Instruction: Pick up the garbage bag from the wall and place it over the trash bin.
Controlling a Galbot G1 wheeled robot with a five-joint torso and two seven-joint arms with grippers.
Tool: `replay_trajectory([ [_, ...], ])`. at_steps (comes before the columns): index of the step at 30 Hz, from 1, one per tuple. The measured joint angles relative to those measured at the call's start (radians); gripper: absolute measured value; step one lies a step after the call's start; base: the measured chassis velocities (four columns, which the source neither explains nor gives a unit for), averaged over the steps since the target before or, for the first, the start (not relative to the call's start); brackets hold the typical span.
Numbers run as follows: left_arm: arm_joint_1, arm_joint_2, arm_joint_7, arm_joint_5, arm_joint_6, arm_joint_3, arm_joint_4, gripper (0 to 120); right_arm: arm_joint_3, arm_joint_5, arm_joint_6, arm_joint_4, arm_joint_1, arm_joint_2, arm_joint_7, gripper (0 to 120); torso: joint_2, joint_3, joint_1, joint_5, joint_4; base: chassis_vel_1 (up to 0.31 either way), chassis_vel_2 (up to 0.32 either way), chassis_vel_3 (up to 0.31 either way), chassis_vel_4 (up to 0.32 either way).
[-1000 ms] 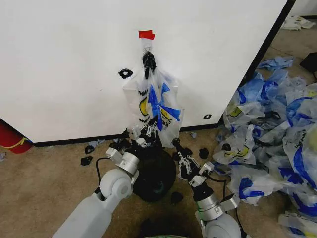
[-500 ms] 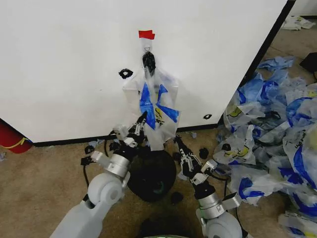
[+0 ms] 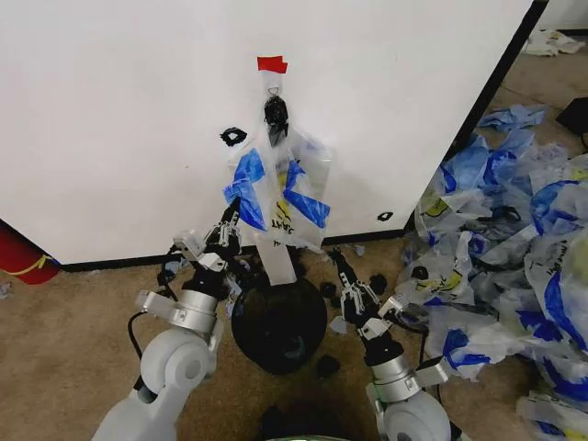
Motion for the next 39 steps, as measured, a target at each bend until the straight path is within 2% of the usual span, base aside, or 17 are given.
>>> replay_trajectory([
  [5, -0.002, 0.007, 0.001, 0.000, 0.000, 0.003, -0.001, 0, 0.044, -0.056, -0.003, 0.000, -0.020, -0.012, -0.004, 1, 0.000, 0.000, 0.000, -0.0001, 0.0000, 0.000, 0.000, 0.000, 0.000],
  [11, 0.004, 0.008, 0.005, 0.006, -0.002, 0.001, 0.006, 0, 0.109, -0.154, -0.007, 0.021, -0.053, -0.065, 0.011, 26, 0.000, 0.000, 0.000, 0.0001, -0.0004, 0.000, 0.000, 0.000, 0.000],
  [12, 0.004, 0.008, 0.005, 0.006, -0.002, 0.001, 0.006, 0, 0.109, -0.154, -0.007, 0.021, -0.053, -0.065, 0.011, 26, 0.000, 0.000, 0.000, 0.0001, -0.0004, 0.000, 0.000, 0.000, 0.000],
  [16, 0.030, 0.002, 0.012, 0.018, -0.008, -0.017, -0.006, 0, 0.121, -0.170, -0.018, 0.064, -0.040, -0.139, 0.027, 43, 0.000, 0.000, 0.000, 0.0001, 0.0004, 0.000, 0.000, 0.000, 0.000],
  [20, 0.032, -0.004, 0.014, 0.022, -0.008, -0.017, -0.009, 0, 0.131, -0.180, -0.053, 0.112, -0.016, -0.209, 0.064, 52, 0.000, 0.000, 0.000, -0.0001, -0.0001, 0.000, 0.000, 0.000, 0.000],
  [24, 0.024, -0.007, 0.015, 0.026, -0.007, 0.004, -0.006, 0, 0.136, -0.139, -0.119, 0.183, 0.031, -0.334, 0.107, 72, 0.000, 0.000, 0.000, 0.0003, 0.0005, 0.000, 0.000, 0.000, 0.000],
  [27, 0.007, -0.007, 0.015, 0.026, -0.004, 0.028, 0.004, 0, 0.139, -0.112, -0.158, 0.224, 0.053, -0.406, 0.135, 81, 0.000, 0.000, 0.000, -0.0004, -0.0006, 0.000, 0.000, 0.000, 0.000],
  [31, -0.009, -0.014, 0.015, 0.031, -0.001, 0.055, 0.017, 0, 0.112, 0.003, -0.287, 0.294, 0.166, -0.538, 0.185, 97, 0.000, 0.000, 0.000, -0.0003, -0.0001, 0.000, 0.000, 0.000, 0.000],
  [33, -0.012, -0.020, 0.015, 0.036, 0.000, 0.061, 0.022, 0, 0.086, 0.068, -0.348, 0.308, 0.239, -0.583, 0.199, 99, 0.000, 0.000, 0.000, -0.0003, 0.0004, 0.000, 0.000, 0.000, 0.000],
  [34, -0.012, -0.020, 0.015, 0.036, 0.000, 0.061, 0.022, 0, 0.086, 0.068, -0.348, 0.308, 0.239, -0.583, 0.199, 99, 0.000, 0.000, 0.000, -0.0003, 0.0004, 0.000, 0.000, 0.000, 0.000],
  [39, -0.014, -0.034, 0.015, 0.051, 0.001, 0.071, 0.031, 0, -0.030, 0.152, -0.450, 0.307, 0.414, -0.629, 0.230, 100, 0.000, 0.000, 0.000, 0.0000, -0.0001, 0.000, 0.000, 0.000, 0.000],
])
